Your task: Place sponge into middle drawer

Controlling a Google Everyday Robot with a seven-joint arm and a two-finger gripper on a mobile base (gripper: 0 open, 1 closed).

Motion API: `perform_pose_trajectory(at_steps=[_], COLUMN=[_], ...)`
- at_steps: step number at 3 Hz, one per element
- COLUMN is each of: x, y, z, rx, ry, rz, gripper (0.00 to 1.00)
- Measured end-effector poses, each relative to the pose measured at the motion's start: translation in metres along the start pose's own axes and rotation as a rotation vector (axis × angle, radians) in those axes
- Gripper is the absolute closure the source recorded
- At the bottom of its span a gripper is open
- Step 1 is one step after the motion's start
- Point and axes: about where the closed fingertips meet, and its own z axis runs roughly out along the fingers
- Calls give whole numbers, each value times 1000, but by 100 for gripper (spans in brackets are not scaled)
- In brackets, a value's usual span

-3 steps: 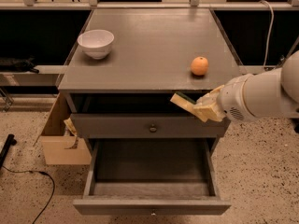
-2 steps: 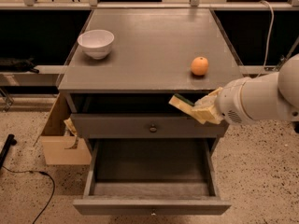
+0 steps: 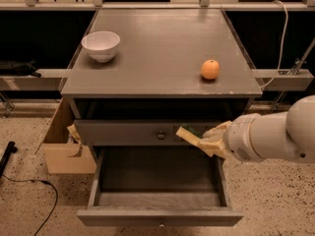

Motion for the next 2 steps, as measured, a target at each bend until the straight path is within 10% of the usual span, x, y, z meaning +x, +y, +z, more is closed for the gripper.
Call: perform_pose_trajectory(at_steps=[2], x=[43], y=[26], z=[60], rx=[-91], ry=[69], rz=[39], gripper=[100])
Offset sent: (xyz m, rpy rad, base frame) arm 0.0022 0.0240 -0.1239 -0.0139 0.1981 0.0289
